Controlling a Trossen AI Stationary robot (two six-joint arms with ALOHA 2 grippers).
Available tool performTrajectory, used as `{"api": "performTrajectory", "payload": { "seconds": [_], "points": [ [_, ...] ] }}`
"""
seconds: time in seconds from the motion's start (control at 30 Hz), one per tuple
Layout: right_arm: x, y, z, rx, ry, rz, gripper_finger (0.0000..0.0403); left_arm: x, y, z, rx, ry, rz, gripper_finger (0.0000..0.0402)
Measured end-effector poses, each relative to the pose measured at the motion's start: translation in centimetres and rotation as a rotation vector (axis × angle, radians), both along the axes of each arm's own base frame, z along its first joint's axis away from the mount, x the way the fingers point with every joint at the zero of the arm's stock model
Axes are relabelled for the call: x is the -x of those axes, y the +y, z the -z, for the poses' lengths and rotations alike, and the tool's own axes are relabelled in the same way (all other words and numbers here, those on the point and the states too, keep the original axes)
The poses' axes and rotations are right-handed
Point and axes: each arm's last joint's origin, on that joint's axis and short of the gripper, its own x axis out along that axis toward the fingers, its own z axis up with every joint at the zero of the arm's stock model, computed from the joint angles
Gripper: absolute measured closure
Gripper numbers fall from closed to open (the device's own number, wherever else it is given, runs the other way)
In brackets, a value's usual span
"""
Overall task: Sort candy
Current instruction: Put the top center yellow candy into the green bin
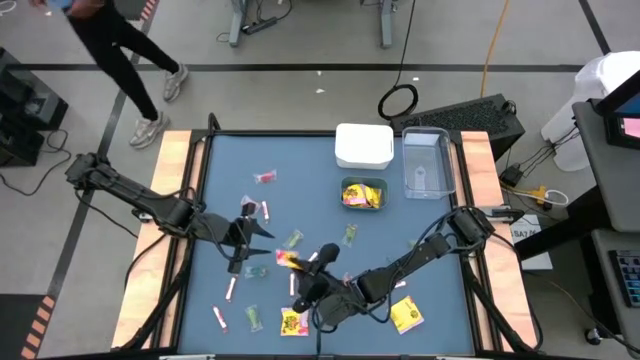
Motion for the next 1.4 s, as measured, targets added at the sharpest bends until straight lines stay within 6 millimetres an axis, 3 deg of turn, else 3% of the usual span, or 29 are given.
{"api": "performTrajectory", "payload": {
  "seconds": [0.23,0.37,0.6,0.7,0.8,0.9,1.0,1.17,1.4],
  "points": [
    [2.1,1.6,-0.5,0.4,0.19,0.31,0.0367,-0.7,-0.6,0.9,0.034,0.041,-0.014,0.0208],
    [2.8,1.4,-1.7,0.488,0.28,0.295,0.0367,-1.2,-1.4,1.4,0.054,0.049,-0.006,0.0208],
    [5.1,-2.1,-4.5,0.611,0.43,0.329,0.0367,-1.8,-2.7,1.9,0.082,0.03,0.027,0.0208],
    [7.9,-4.8,-6.6,0.546,0.42,0.325,0.0367,-1.9,-3.1,2.0,0.1,0.026,0.025,0.0208],
    [10.7,-7.9,-8.4,0.283,0.409,0.325,0.0367,-1.9,-3.4,2.2,0.102,0.023,0.014,0.0208],
    [12.3,-10.5,-9.3,0.032,0.427,0.407,0.0367,-2.0,-3.5,2.3,0.108,0.023,0.009,0.0208],
    [12.3,-11.8,-9.1,-0.056,0.485,0.443,0.0367,-2.2,-3.6,2.4,0.109,0.02,0.004,0.0208],
    [10.9,-13.7,-7.3,-0.044,0.619,0.43,0.0367,-2.5,-3.9,2.6,0.12,0.007,0.004,0.0208],
    [10.4,-16.7,-2.5,-0.124,0.719,0.424,0.0367,-2.7,-4.0,3.0,0.13,0.028,-0.005,0.0208]
  ]
}}
